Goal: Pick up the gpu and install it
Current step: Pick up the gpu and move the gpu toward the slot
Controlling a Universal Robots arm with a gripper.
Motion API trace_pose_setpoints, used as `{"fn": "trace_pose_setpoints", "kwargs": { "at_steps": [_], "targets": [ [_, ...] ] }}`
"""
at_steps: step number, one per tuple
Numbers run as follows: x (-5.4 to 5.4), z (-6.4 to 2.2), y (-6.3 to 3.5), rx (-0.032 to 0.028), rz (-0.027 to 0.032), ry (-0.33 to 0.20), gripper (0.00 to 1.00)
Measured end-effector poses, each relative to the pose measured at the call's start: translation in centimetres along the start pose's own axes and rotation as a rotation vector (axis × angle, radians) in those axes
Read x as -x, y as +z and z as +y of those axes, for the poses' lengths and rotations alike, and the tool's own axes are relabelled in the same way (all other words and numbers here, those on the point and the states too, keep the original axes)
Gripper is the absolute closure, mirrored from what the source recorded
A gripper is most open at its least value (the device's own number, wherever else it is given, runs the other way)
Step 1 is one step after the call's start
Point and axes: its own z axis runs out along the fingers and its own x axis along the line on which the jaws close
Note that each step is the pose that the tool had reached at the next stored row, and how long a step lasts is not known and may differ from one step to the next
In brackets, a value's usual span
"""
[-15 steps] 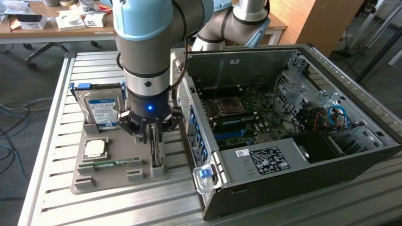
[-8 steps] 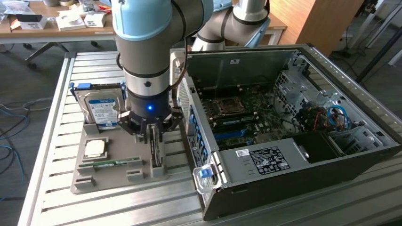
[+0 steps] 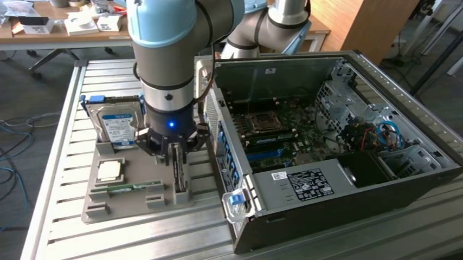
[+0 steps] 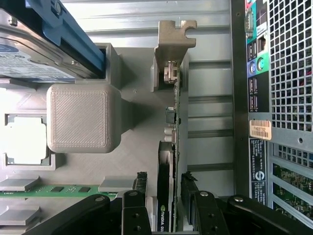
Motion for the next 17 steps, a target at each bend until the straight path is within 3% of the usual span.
{"fn": "trace_pose_setpoints", "kwargs": {
  "at_steps": [17],
  "targets": [
    [-0.11, -0.01, 0.13, 0.0002, -0.0014, 0.000, 0.60]
  ]
}}
